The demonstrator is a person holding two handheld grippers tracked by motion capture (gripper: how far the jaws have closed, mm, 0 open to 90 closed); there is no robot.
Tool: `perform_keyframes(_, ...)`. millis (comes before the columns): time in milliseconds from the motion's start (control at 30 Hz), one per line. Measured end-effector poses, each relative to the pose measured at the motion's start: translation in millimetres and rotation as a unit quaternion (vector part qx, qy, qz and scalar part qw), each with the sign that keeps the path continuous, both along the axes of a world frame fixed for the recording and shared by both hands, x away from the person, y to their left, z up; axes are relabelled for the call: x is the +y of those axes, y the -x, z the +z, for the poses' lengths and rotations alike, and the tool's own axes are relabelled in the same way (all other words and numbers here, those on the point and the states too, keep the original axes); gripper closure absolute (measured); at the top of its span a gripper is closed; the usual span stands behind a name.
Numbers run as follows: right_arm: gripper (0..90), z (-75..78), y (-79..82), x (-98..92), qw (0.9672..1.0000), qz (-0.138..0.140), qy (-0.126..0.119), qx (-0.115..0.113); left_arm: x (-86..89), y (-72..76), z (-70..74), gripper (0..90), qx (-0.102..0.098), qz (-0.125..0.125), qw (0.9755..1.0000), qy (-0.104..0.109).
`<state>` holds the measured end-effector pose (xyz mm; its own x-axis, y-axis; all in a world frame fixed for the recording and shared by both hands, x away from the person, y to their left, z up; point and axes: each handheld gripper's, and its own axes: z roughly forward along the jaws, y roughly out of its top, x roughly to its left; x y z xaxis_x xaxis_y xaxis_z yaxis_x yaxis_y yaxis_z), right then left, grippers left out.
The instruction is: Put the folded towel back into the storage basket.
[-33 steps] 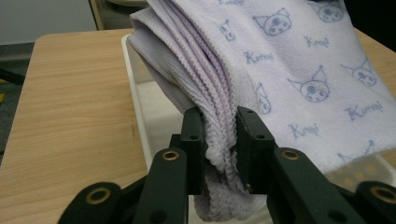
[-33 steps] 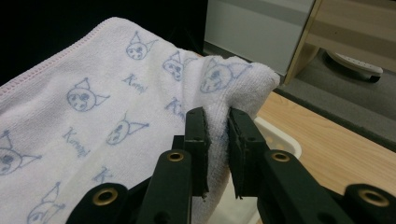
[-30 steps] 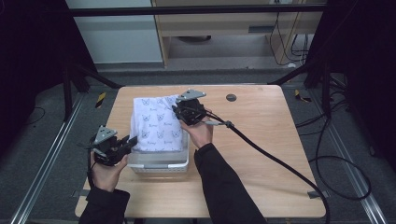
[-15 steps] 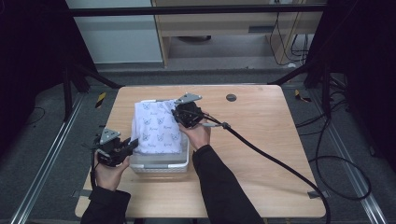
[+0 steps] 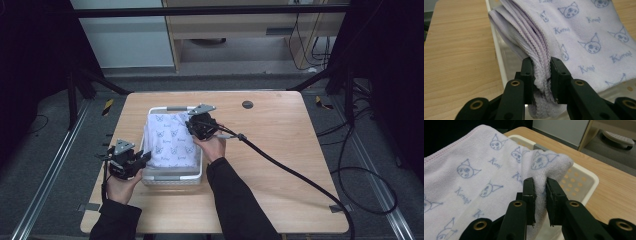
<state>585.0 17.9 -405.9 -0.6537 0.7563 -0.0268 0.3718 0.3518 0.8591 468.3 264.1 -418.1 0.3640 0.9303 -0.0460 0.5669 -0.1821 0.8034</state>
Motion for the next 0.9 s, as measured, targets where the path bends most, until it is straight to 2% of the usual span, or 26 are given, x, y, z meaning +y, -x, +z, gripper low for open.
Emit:
perform_keyframes(267, 78.7, -10.0, -1.8, -1.2, 1.0000, -0.004, 0.004, 0.008, -1.0, -4.3, -6.9, 73.2, 0.010, -0.002, 0.9999, 0.000)
perform_keyframes(700, 77.1, -25.8, -5.8, 1.8, 0.9995, -0.008, 0.024, 0.017, -3.4, -11.2, -16.3, 71.7, 0.027, 0.000, 0.9995, -0.017)
perform_keyframes(767, 73.9, -29.3, -6.0, 2.9, 0.9991, -0.008, 0.034, 0.023, -2.8, -13.2, -18.4, 66.1, 0.029, 0.011, 0.9991, -0.028)
perform_keyframes(833, 70.9, -30.7, -6.5, 3.1, 0.9987, -0.008, 0.041, 0.029, -2.3, -13.4, -18.6, 64.2, 0.028, 0.015, 0.9991, -0.030)
perform_keyframes(900, 61.8, -33.6, -7.1, 2.7, 0.9979, -0.005, 0.060, 0.025, -0.4, -12.4, -17.0, 59.4, 0.021, 0.017, 0.9994, -0.019)
